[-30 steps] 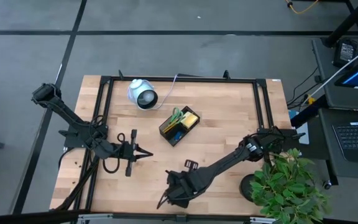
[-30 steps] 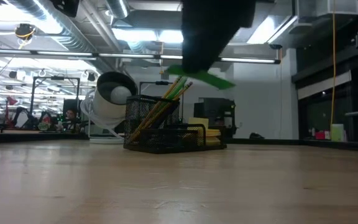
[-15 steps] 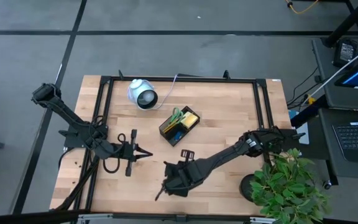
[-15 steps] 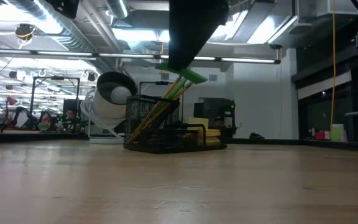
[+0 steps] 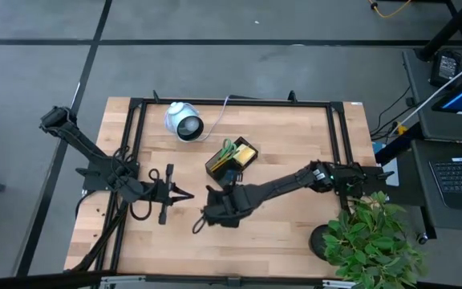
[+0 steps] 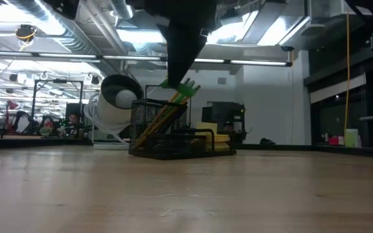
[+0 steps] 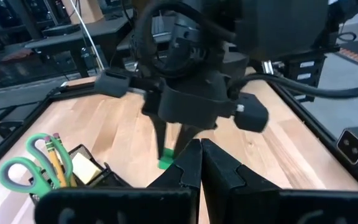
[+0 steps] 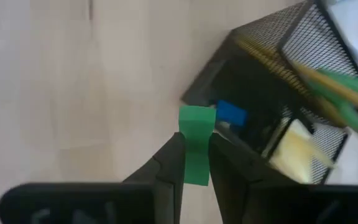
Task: Pick and place office supplies into organizer
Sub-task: Put the green eraser into the black desk organizer
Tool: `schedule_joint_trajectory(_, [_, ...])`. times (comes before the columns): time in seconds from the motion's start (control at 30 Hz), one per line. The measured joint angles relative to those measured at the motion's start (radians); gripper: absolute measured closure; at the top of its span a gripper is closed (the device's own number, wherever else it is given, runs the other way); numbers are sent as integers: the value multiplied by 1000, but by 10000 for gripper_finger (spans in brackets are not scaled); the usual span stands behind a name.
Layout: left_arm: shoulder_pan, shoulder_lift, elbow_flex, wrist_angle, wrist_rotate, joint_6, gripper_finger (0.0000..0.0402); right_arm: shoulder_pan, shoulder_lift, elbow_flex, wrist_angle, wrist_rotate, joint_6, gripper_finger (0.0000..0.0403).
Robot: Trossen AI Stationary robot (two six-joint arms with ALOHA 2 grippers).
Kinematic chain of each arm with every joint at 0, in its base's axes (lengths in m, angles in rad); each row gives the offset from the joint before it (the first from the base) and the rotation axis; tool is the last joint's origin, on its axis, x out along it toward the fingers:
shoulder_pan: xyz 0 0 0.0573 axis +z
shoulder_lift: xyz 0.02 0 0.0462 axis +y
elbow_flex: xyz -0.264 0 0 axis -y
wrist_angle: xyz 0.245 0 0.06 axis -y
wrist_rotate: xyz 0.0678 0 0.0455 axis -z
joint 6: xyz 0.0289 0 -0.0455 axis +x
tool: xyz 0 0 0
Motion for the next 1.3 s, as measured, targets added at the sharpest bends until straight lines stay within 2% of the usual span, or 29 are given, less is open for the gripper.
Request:
schedule_joint_trajectory(0.37, [0, -36, 0, -49, 0, 7, 400, -65, -2, -14, 39, 7, -204, 334])
schedule_joint_trajectory(0.63, [0, -130, 0, -175, -25, -19, 400, -116, 3, -15, 68, -7, -239, 334])
schedule_joint_trajectory(0.97, [0, -224, 0, -254, -27, -24, 400, -139, 7, -184, 157, -7, -288, 334])
schedule_joint_trajectory(1.07, [0, -225, 0, -264, -27, -25, 400, -147, 5, -207, 222, -6, -315, 334])
schedule_joint_trajectory(1.3, [0, -225, 0, -301, -27, -44, 400, -162, 5, -210, 216, -4, -365, 334])
